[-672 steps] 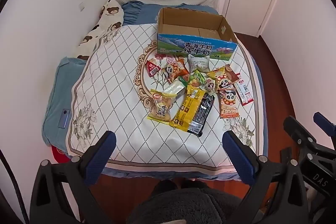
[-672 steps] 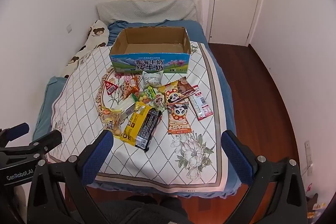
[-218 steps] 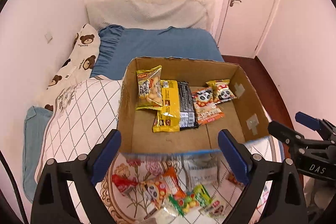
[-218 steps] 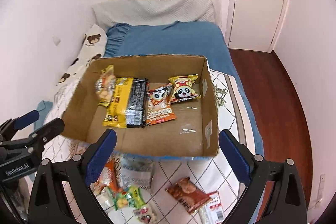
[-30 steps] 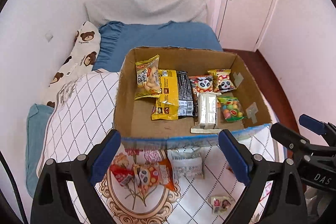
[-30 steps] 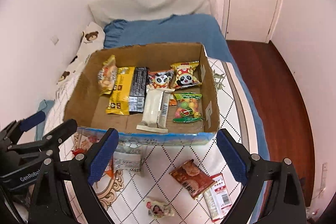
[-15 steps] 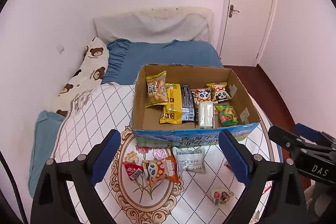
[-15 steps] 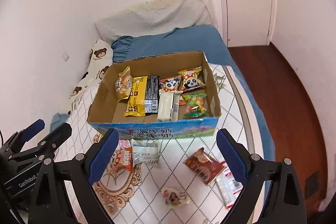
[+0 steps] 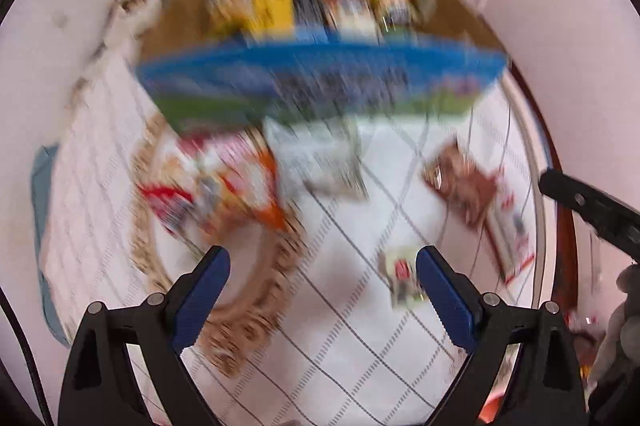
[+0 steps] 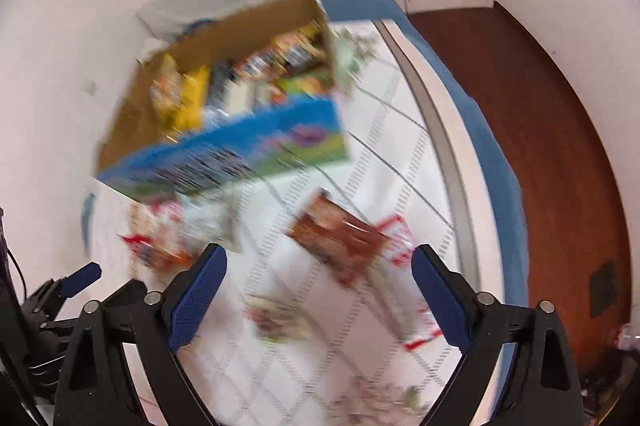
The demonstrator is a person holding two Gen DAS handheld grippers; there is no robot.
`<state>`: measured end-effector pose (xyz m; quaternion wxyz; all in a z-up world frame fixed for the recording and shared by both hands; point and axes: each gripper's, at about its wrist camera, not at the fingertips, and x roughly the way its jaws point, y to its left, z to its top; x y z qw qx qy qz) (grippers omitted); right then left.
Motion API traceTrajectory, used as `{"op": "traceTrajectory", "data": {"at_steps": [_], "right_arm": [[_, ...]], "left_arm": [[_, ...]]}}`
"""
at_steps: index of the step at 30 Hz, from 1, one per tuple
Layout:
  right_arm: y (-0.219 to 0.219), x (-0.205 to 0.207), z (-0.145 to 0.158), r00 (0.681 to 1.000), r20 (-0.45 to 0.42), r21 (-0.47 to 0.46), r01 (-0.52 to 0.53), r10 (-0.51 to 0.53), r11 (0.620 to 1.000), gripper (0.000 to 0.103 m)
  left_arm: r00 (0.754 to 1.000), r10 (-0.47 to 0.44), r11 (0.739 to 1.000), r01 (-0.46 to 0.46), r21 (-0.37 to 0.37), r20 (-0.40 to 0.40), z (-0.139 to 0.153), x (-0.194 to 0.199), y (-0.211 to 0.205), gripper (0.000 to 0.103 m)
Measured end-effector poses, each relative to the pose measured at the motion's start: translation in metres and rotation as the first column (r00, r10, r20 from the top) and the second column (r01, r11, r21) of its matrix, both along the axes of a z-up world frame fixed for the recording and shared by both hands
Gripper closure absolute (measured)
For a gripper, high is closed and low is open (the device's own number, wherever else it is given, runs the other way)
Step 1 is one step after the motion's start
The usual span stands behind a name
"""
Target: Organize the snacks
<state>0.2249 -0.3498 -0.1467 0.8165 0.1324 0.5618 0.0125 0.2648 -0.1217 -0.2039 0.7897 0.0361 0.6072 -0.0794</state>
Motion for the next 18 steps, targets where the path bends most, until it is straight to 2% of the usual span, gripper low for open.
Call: {"op": "traceTrajectory", "data": {"at_steps": [1, 5, 6, 8, 9, 10, 11, 12, 13, 18], "right_arm": [[-0.003, -0.001, -0.008, 1.000, -0.018, -0.006, -0.007, 0.007, 1.000, 0.046], [-0.029, -0.008, -0.053, 0.993, -0.112, -0.014, 0.019, -0.021, 1.000, 0.046], [-0.034, -0.010, -0.059, 0.992, -0.124, -0.017, 0.023, -0.025, 1.000, 0.045], [-0.040, -0.011, -0.069, 0.989, -0.146, -0.010, 0.024, -0.025, 1.000, 0.028], [-0.045, -0.011, -0.074, 0.987, -0.159, -0.008, 0.022, -0.023, 1.000, 0.024], [-0.049, -0.011, -0.077, 0.986, -0.168, -0.009, 0.016, -0.018, 1.000, 0.023], [-0.050, -0.010, -0.082, 0.984, -0.176, -0.014, 0.005, -0.008, 1.000, 0.023], [-0.050, -0.010, -0.087, 0.983, -0.181, -0.022, -0.015, 0.011, 1.000, 0.023], [-0.049, -0.007, -0.091, 0.982, -0.189, -0.036, -0.038, 0.030, 0.999, 0.023], [-0.025, 0.003, -0.118, 0.954, -0.240, -0.119, -0.212, 0.179, 0.970, 0.023]], "left_arm": [[0.999, -0.013, 1.000, 0.013, -0.013, -0.033, -0.009, -0.001, -0.007, 0.008], [0.975, -0.056, 0.992, 0.030, -0.119, -0.215, -0.048, -0.002, -0.035, 0.008], [0.969, -0.058, 0.991, 0.027, -0.133, -0.241, -0.056, -0.003, -0.042, 0.008], [0.963, -0.066, 0.987, 0.025, -0.156, -0.261, -0.067, 0.000, -0.054, 0.008], [0.966, -0.066, 0.988, 0.028, -0.152, -0.249, -0.072, 0.002, -0.062, 0.014], [0.972, -0.070, 0.989, 0.038, -0.145, -0.223, -0.074, 0.003, -0.068, 0.029], [0.977, -0.080, 0.992, 0.058, -0.116, -0.195, -0.077, 0.004, -0.074, 0.038], [0.977, -0.095, 0.994, 0.083, -0.073, -0.189, -0.083, 0.005, -0.082, 0.050], [0.972, -0.111, 0.993, 0.099, -0.067, -0.209, -0.091, 0.005, -0.087, 0.059], [0.971, -0.094, 0.994, 0.080, -0.070, -0.220, -0.095, 0.000, -0.079, 0.059]]}}
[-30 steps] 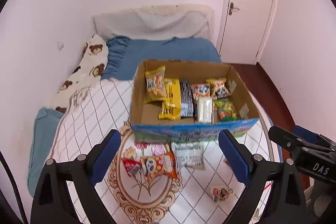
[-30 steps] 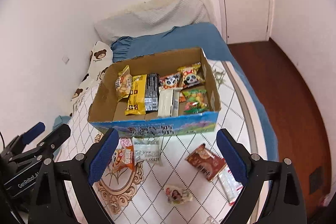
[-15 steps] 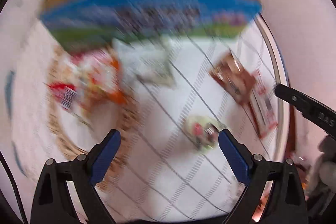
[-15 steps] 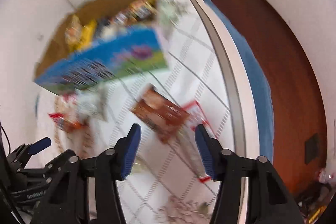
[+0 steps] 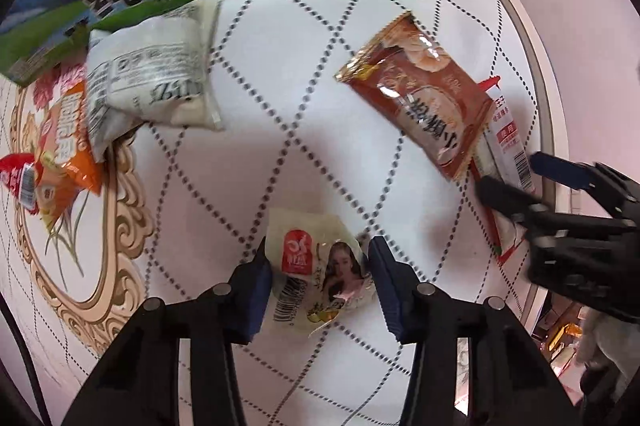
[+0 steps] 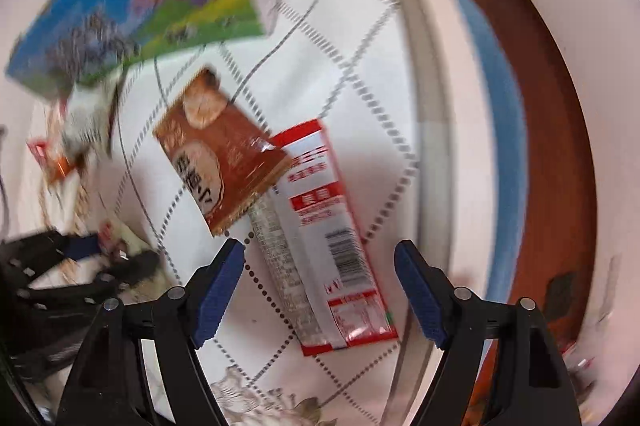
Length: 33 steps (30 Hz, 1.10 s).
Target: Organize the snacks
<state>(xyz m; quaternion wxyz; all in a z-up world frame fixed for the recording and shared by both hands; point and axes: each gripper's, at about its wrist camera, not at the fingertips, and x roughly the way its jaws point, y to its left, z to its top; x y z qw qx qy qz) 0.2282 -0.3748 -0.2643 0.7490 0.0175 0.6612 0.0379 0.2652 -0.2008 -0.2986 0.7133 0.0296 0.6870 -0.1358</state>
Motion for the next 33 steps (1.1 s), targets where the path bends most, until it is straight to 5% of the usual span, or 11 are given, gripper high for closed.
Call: {"op": "traceTrajectory", "data": {"at_steps": [4, 11, 17, 23, 33], "right_arm": [[0.013, -0.001, -0.017, 0.999, -0.049, -0.047, -0.027, 0.024, 0.999, 0.031], [0.020, -0.032, -0.023, 0.993, -0.106, 0.115, 0.058, -0.046, 0.992, 0.035], [0.008, -0.028, -0.022, 0.988, -0.046, 0.077, 0.152, -0.148, 0.985, 0.035], [0.011, -0.019, -0.027, 0.988, -0.024, 0.058, 0.151, -0.150, 0.987, 0.047], [0.026, -0.074, -0.012, 0.989, -0.020, 0.146, 0.148, -0.147, 0.978, 0.051]], "left_arm": [[0.999, 0.046, 0.999, -0.046, -0.013, -0.029, 0.002, -0.003, 0.023, 0.059], [0.975, 0.167, 0.976, -0.185, -0.117, -0.147, -0.019, 0.000, 0.054, 0.054], [0.991, 0.072, 0.995, -0.079, -0.060, -0.112, -0.017, -0.004, 0.032, 0.043], [0.997, 0.043, 0.999, -0.044, -0.013, -0.061, 0.000, -0.020, 0.008, 0.058], [0.997, 0.050, 0.996, -0.054, -0.070, -0.061, 0.029, -0.053, 0.026, 0.059]]}}
